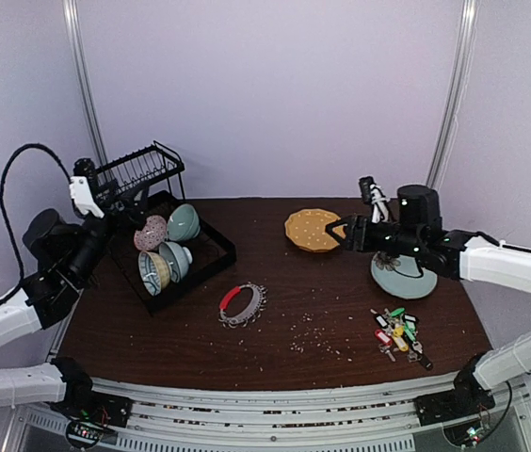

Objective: Put the keys on the keyring

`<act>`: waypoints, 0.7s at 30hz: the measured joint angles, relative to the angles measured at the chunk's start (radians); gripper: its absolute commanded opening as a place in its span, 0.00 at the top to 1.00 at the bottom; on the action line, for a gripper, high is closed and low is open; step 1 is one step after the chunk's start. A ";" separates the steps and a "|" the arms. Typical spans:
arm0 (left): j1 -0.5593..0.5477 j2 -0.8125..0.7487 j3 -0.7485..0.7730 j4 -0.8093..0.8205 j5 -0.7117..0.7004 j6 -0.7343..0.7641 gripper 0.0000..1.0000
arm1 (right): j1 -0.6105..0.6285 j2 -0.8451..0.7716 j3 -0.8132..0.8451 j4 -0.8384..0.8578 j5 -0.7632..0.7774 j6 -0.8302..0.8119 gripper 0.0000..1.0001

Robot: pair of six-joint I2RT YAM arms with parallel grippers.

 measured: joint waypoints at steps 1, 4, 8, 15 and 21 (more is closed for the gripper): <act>-0.044 0.036 0.041 -0.037 0.019 -0.005 0.15 | 0.039 0.038 0.028 -0.027 0.026 -0.003 0.35; -0.128 0.157 0.125 -0.126 0.090 -0.037 0.15 | 0.145 0.225 0.183 -0.137 0.097 -0.030 0.45; -0.150 0.294 0.135 -0.239 0.182 -0.122 0.15 | 0.221 0.536 0.480 -0.274 0.154 -0.102 0.46; -0.150 0.312 0.103 -0.259 0.237 -0.205 0.12 | 0.309 0.881 0.800 -0.440 0.266 -0.206 0.49; -0.150 0.319 0.098 -0.259 0.238 -0.216 0.10 | 0.337 1.013 0.933 -0.496 0.300 -0.262 0.48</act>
